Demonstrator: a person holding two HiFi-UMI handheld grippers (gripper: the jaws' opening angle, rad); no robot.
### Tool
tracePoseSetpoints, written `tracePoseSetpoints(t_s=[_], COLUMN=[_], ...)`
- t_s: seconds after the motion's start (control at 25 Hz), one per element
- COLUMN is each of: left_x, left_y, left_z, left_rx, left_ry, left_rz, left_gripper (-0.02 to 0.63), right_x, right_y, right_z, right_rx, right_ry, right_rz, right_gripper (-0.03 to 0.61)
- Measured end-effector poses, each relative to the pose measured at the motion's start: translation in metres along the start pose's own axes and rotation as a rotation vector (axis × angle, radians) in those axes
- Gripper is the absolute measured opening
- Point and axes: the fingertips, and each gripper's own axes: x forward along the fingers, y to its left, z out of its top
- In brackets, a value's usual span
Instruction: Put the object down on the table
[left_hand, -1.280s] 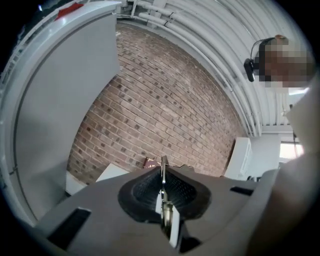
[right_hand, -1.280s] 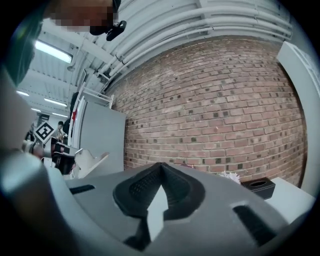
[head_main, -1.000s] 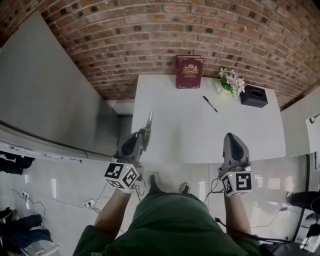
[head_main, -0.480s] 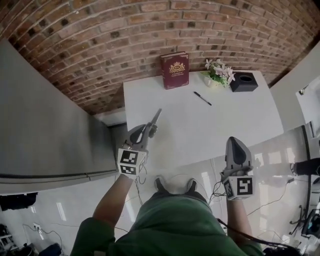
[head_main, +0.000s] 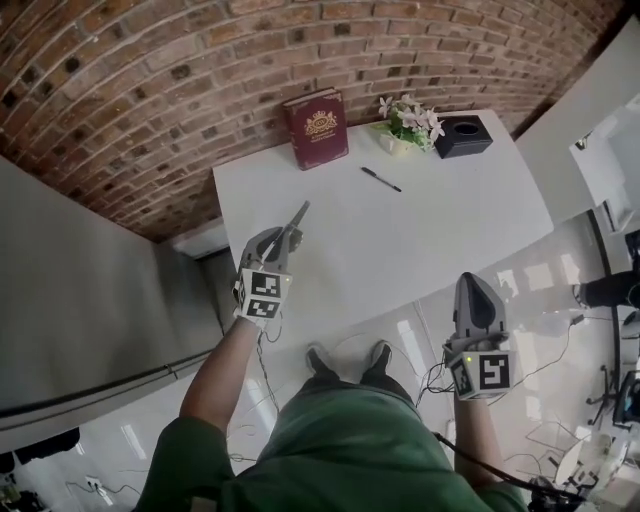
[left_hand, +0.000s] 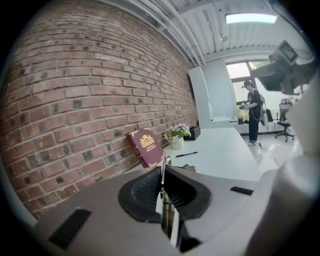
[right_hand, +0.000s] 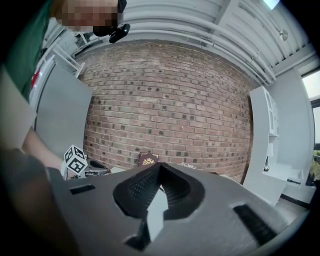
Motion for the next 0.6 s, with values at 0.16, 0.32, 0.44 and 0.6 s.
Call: tracePoseSetpoints(t_s=[0.16,0.32,0.44,0.6], left_x=[0.022,0.039,0.049,0.059], left_y=[-0.004,-0.015,-0.025,-0.036], left_z=[-0.016,-0.035,-0.049,-0.065], left_rx=[0.068,0.170,0.246,0.315], left_ry=[0.044,0.081,0.103,0.126], left_rz=[-0.016,-0.041,-0.066,-0.084], left_gripper=[0.017,0.017,0.017,0.017], right_x=[-0.009,-0.013,-0.014,-0.016], right_y=[-0.003,-0.001,0.000,0.001], right_z=[-0.004,-0.009,-0.010,-0.012], right_rx=[-0.072,-0.078,-0.078,-0.084], right_ry=[0.035,0.056,0.066,0.090], right_rz=[-0.035,-0.047,-0.048,-0.047], right_gripper=[0.003,0.003,0.003,0.003])
